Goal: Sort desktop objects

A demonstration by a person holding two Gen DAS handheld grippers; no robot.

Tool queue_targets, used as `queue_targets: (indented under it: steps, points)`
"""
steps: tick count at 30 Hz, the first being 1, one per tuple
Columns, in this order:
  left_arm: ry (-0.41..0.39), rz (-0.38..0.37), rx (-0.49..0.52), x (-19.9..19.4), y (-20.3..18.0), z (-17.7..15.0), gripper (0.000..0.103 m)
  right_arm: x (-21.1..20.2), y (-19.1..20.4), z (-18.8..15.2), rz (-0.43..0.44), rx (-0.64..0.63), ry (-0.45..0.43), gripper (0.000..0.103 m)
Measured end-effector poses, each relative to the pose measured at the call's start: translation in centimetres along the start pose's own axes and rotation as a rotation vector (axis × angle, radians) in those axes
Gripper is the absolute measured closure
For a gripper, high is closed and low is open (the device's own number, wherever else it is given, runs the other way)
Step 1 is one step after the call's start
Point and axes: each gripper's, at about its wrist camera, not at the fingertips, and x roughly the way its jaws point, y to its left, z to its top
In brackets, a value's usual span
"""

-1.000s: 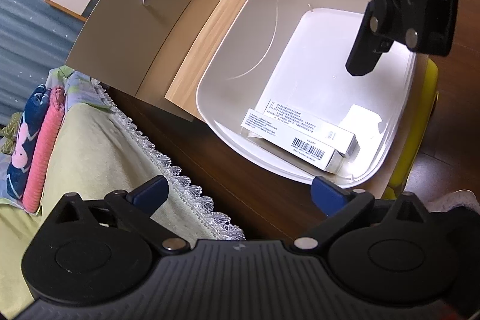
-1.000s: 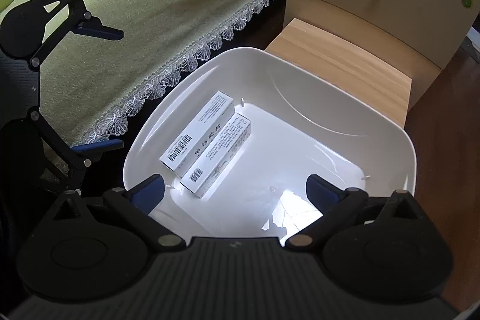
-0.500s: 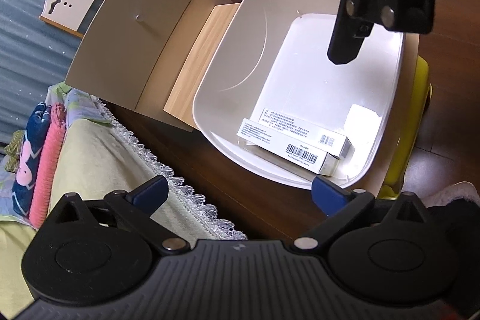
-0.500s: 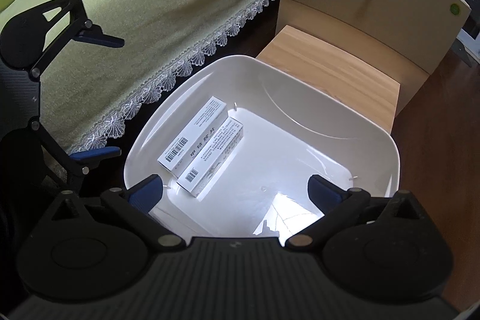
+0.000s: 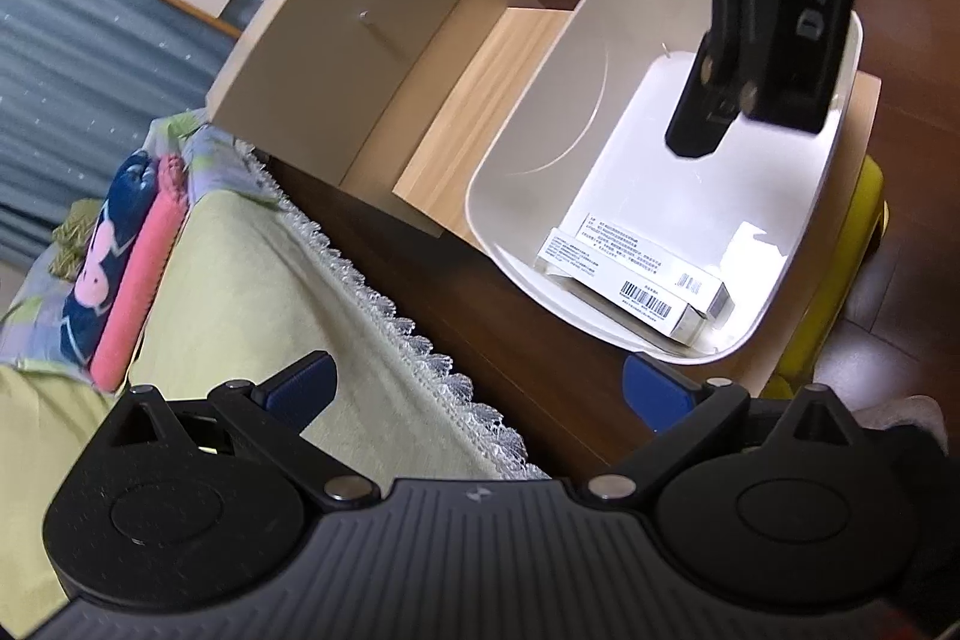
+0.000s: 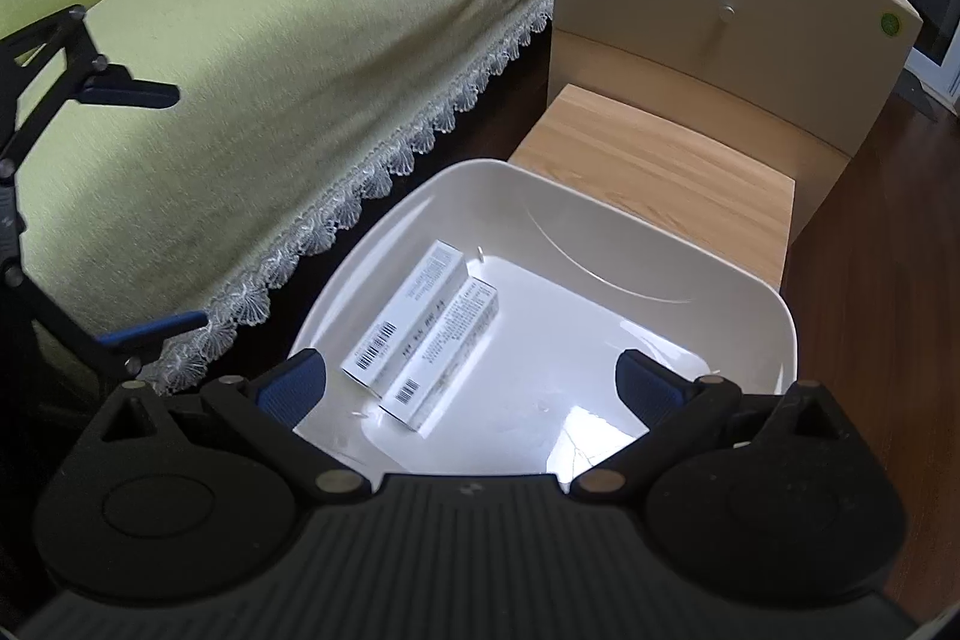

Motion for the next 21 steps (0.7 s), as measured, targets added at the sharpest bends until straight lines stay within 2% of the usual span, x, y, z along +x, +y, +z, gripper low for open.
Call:
queue_targets:
  steps: [6, 13, 21]
  points:
    - [0.003, 0.005, -0.12, -2.8, 1.1, -0.5, 0.001, -0.7, 1.1, 0.7, 0.01, -0.026, -0.022, 0.001]
    - [0.006, 0.065, -0.227, -5.8, 2.2, -1.1, 0.001, -2.0, 2.8, 1.7, 0.031, -0.062, -0.06, 0.001]
    - [0.031, 0.137, -0.377, -9.4, 4.0, -3.5, 0.001, -3.8, 5.2, 3.3, 0.086, -0.092, -0.113, 0.001]
